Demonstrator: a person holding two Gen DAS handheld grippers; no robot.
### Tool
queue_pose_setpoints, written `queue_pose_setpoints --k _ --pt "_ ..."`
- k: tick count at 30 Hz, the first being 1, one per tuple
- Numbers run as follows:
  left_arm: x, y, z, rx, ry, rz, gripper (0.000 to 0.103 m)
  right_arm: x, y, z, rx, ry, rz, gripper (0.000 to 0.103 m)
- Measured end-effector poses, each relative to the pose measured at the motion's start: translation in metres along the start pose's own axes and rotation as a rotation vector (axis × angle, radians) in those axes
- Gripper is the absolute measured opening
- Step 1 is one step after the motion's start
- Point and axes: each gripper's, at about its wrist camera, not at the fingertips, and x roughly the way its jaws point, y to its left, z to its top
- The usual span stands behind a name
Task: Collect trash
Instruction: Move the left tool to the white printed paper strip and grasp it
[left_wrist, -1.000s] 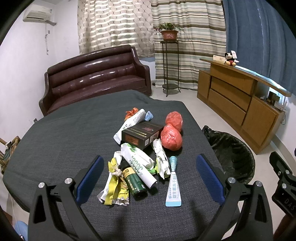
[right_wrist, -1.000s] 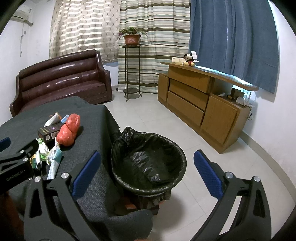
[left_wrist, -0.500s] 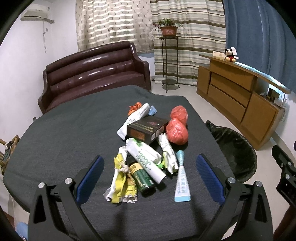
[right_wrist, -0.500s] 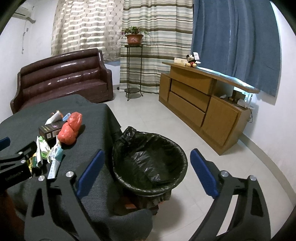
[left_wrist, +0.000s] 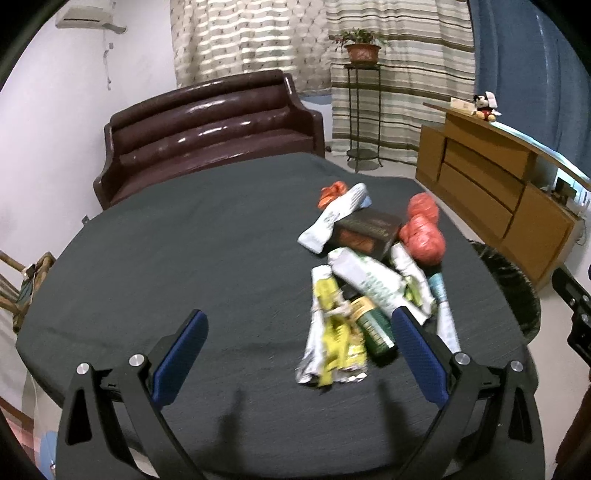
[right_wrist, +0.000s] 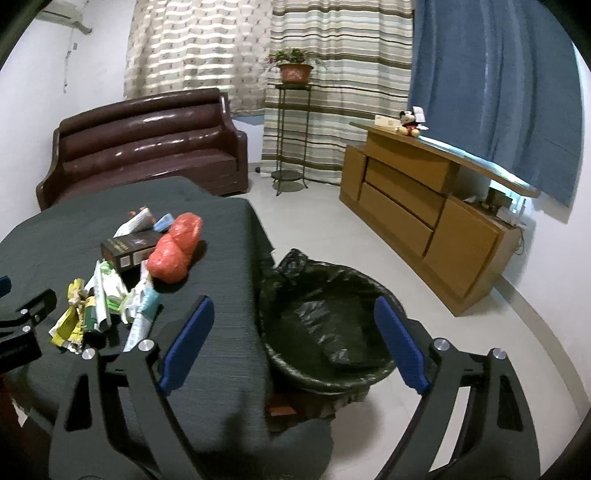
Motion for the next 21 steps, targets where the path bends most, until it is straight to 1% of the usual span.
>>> queue_pose_setpoints --k 8,17,21 --pt "0.010 0.011 -0.004 0.004 0.041 0.010 0.097 0.003 0.018 -0.002 -0.028 0.019 0.011 0.085" --pt "0.026 0.016 -0.008 0.033 0.088 -0.004 0.094 0.012 0.024 -0.004 -0.036 0.047 0.014 0.085" --pt "0.026 0.022 -0.006 0.028 0.088 0.000 0.094 0.015 0.024 -0.005 -0.035 0.055 0.018 0.085"
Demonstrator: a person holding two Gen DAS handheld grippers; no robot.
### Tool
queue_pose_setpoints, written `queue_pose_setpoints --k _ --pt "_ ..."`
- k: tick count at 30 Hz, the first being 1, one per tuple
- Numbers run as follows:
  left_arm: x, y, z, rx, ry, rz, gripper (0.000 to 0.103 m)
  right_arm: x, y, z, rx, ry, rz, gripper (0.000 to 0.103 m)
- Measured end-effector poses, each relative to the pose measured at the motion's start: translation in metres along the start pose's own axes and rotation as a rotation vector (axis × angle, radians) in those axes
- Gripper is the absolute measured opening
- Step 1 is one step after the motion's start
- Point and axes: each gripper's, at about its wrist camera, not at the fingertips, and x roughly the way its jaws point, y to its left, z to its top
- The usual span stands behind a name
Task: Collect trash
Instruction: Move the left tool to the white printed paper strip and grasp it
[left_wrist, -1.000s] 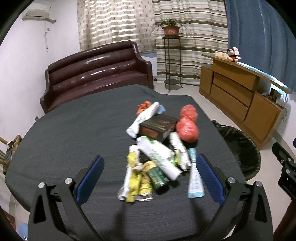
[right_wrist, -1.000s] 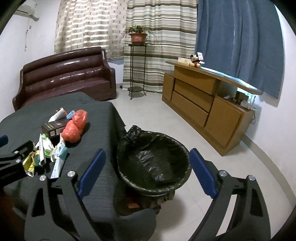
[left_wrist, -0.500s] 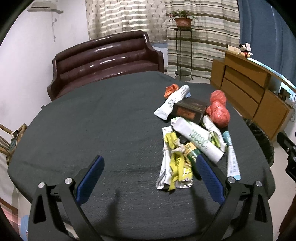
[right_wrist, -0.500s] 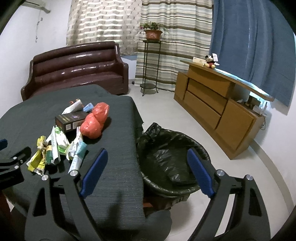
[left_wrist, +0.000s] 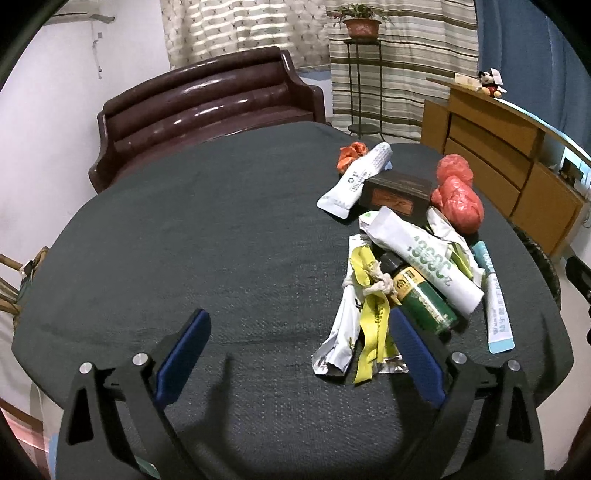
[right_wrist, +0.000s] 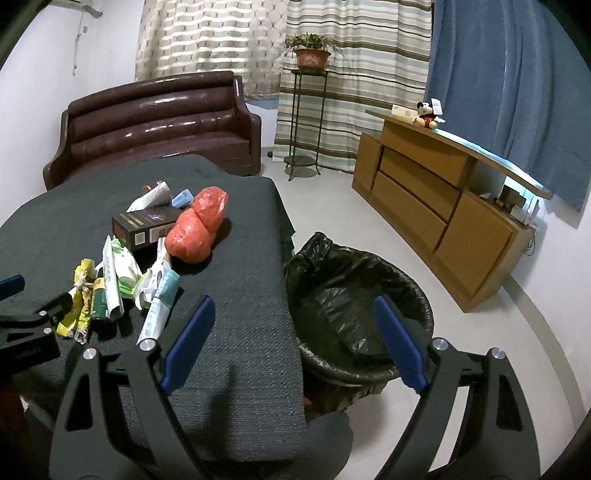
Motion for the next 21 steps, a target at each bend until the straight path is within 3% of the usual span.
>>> queue_pose_setpoints --k 18,19,21 --pt "-0.006 0.016 0.004 0.033 -0.034 -0.003 0.093 0.005 0.000 -0.002 0.006 0.009 0.011 0.085" --pt "-0.005 0.016 0.004 0.040 -0.032 -0.011 0.091 0.006 0.001 -0.002 0.004 0.010 0.010 0.085" --pt "0.001 0.014 0.003 0.056 -0.015 -0.056 0.068 0.005 0.002 -0.002 0.002 0.011 0.009 0.085"
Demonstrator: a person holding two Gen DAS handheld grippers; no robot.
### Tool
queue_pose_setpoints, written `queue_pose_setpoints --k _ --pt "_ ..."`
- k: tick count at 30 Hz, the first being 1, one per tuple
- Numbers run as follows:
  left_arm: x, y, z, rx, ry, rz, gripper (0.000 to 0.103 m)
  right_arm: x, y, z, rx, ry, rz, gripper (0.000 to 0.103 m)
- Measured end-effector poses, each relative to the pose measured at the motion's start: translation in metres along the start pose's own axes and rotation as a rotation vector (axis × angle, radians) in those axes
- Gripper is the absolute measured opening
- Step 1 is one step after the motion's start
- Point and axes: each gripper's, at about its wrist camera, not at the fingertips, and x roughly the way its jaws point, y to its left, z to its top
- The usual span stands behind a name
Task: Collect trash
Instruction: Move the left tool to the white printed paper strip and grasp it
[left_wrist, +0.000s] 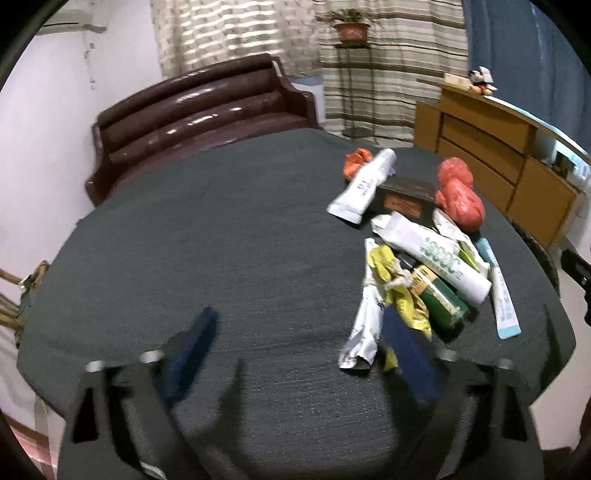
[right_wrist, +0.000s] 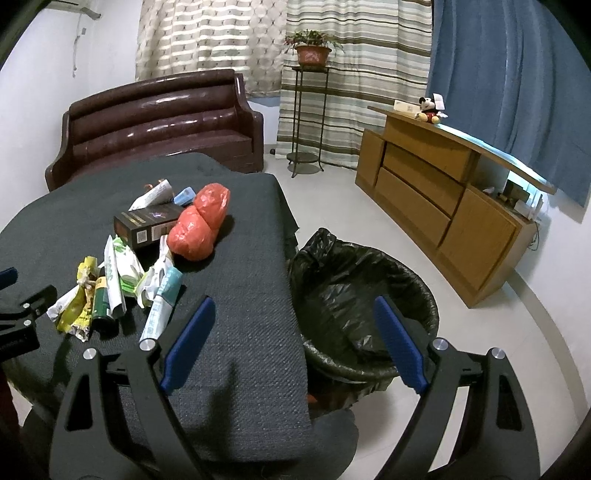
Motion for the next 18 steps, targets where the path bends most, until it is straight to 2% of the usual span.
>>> queue_pose_setpoints --k 2,9,13,17,18 --pt "0.009 0.001 0.000 -0.001 0.031 -0.043 0.066 0.000 0.000 0.000 0.000 -0.002 0.000 0.085" --pt "0.011 -0.003 0.008 0.042 0.019 -0.067 0.066 0.000 0.001 0.000 0.000 0.001 0.000 0.085" --pt "0.021 -0.005 0.009 0.062 0.039 -0.061 0.066 -0.001 0.003 0.000 -0.003 0.007 0.003 0.085" --pt "0.025 -0.004 0.011 0.062 0.047 -0.114 0.054 -0.002 0.004 0.000 -0.002 0.006 0.002 0.085" --pt "0.025 -0.005 0.010 0.064 0.047 -0.124 0.048 -0.002 0.005 0.000 -0.001 0.007 0.002 0.085"
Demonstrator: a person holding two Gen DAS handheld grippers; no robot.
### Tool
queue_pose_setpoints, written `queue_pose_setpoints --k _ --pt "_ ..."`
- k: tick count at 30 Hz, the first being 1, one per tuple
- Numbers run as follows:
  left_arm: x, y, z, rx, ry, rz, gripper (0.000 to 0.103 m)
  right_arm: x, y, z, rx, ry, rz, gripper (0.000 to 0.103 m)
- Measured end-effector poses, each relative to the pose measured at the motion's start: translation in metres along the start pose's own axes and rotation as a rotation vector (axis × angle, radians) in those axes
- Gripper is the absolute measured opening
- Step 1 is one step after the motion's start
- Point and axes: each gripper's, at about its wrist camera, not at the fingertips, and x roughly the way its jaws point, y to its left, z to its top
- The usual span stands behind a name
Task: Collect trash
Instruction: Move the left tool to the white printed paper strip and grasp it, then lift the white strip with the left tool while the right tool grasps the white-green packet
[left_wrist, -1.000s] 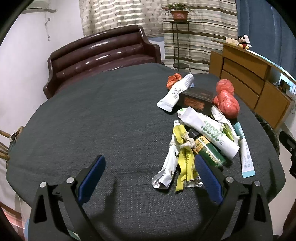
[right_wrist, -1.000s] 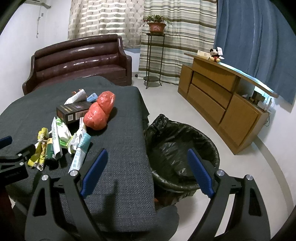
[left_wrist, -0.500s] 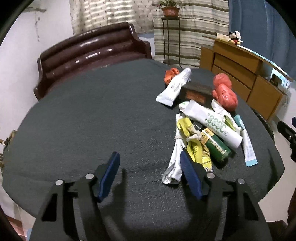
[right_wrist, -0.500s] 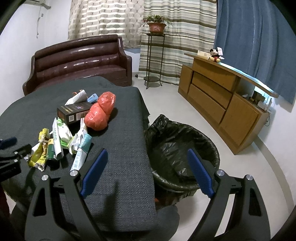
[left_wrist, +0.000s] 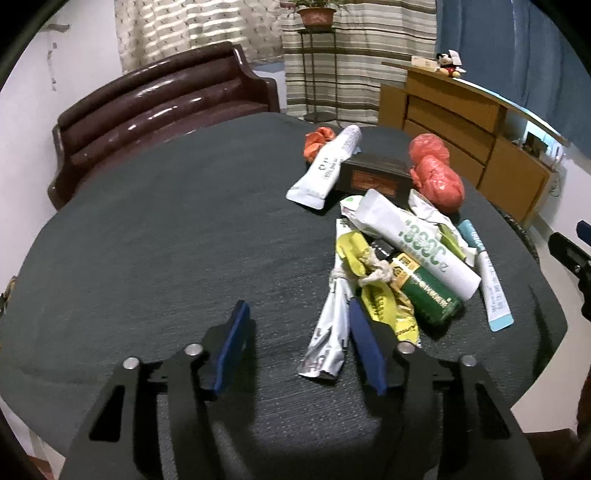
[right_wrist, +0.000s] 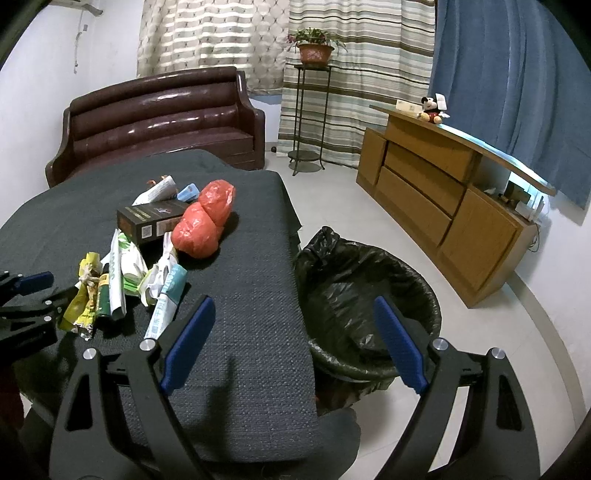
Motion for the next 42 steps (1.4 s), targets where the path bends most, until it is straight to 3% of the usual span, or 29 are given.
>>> queue_pose_setpoints --k 3,9,22,26,33,34,36,37,42 --pt "0.001 0.001 0.000 -0.005 0.008 -0.054 0.037 0.000 0.000 0.000 -0.002 0.001 0.000 0.085" --pt "-0.001 0.008 -0.004 -0.025 0.015 -0.040 0.033 0.000 0.001 0.000 -0.001 0.003 0.001 0.085" --pt "0.009 0.003 0.000 0.009 0.019 -0.034 0.041 -0.001 0.003 -0.002 0.001 0.002 0.002 0.085" --pt "0.006 0.001 -0.002 0.024 0.004 -0.022 0.019 0.001 0.004 -0.003 0.000 0.006 0.002 0.085" --pt "-0.005 0.010 -0.013 -0.022 0.003 -0.024 0.020 0.002 0.004 -0.005 -0.001 0.011 0.008 0.085" --pt "-0.005 0.014 -0.013 -0.044 0.005 -0.019 0.022 0.002 0.005 -0.006 -0.001 0.012 0.008 0.085" --pt "-0.004 0.019 -0.011 -0.076 0.006 -0.023 0.040 0.002 0.005 -0.005 -0.002 0.013 0.007 0.085" --pt "-0.003 0.021 -0.009 -0.087 0.003 -0.018 0.043 0.002 0.004 -0.005 -0.002 0.013 0.008 0.085" --pt "0.005 0.021 0.001 -0.104 0.015 -0.022 0.046 0.001 0.005 -0.005 -0.001 0.009 0.007 0.085"
